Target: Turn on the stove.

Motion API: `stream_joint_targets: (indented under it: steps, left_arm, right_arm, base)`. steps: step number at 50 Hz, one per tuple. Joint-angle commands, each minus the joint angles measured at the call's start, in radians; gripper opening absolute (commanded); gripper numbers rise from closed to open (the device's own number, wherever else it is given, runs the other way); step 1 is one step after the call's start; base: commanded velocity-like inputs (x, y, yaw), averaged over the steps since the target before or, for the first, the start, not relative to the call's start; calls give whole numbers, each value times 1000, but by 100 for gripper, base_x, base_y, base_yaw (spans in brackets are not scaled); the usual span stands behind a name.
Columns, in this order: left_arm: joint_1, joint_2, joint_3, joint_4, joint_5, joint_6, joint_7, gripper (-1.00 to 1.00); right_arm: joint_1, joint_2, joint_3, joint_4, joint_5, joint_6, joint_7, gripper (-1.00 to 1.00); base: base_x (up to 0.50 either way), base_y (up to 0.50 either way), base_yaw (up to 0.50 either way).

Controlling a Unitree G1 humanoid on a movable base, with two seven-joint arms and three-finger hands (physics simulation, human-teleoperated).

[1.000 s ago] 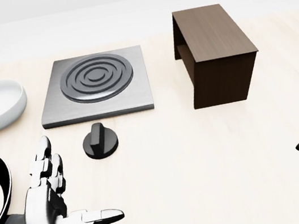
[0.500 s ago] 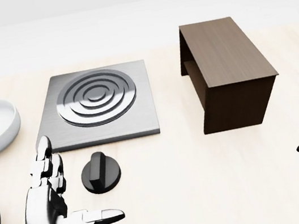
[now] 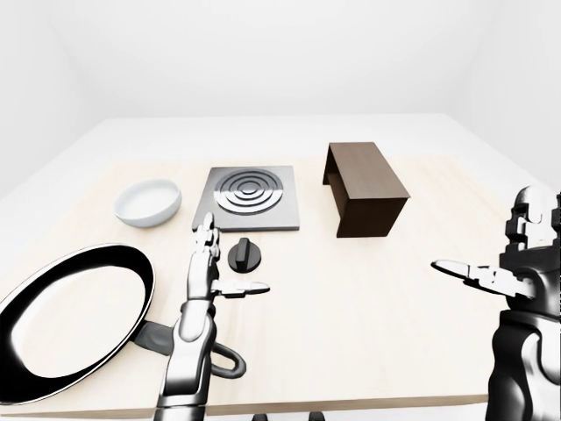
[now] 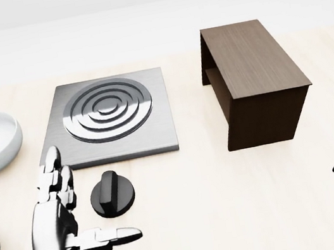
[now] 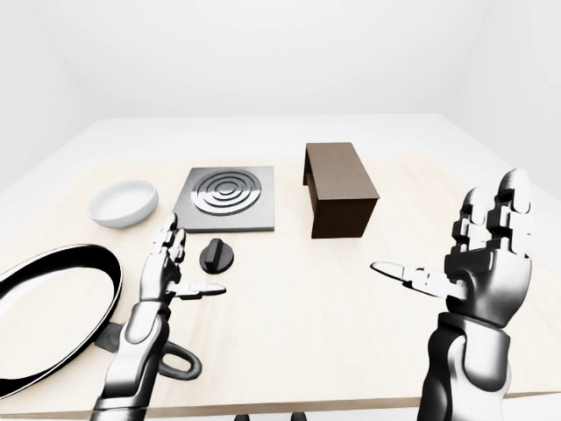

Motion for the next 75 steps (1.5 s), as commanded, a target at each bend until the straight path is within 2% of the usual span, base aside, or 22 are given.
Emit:
stream_joint_targets:
  steps: [1,4,6,8,11,12,15,19,22,26,51,75]
  left_arm:
    - [-53,1,-3,26,6,12,11,100]
    - [-69,1,-3,68,11,-8,16,100]
    - [-85,-1,0,107,-8,-6,9,100]
    - [-91,0,-7,132,9,-31,19,100]
    - [-109,-2,-11,156,11,-33,22,100]
    - [-112,-2,-12,151,13,-27,24,100]
    - [-144,0,-9,193,19,-38,31,100]
    - [-179,3,-5,226,20,-39,38,100]
    - [-196,5,-3,265,18,-56,39,100]
    - [-214,8,1,334,18,-94,42,100]
    - [-227,3,-4,461,18,-94,42,100]
    - [-213,0,-9,502,28,-94,45,100]
  right_arm:
    - [0,1,11,4,-2,0,2,100]
    - [0,0,10,0,-1,0,3,100]
    - [0,0,10,-4,-2,0,2,100]
    - [1,2,11,2,-7,0,3,100]
    - [1,2,12,5,-7,0,5,100]
    - [0,1,12,6,-7,0,6,100]
    - [1,1,10,4,-7,0,5,100]
    - [2,2,13,9,-12,0,5,100]
    - [0,2,13,14,-12,0,5,100]
    - [2,3,16,12,-14,0,5,100]
    - [6,6,16,27,-15,0,11,100]
    - [9,7,16,17,-12,0,8,100]
  base:
    - [0,0,0]
    - [0,0,0]
    - [0,0,0]
    - [0,0,0]
    - [0,0,0]
    - [0,0,0]
    - [0,0,0]
    - [0,0,0]
    - [0,0,0]
    - [0,0,0]
    - [0,0,0]
    - [0,0,0]
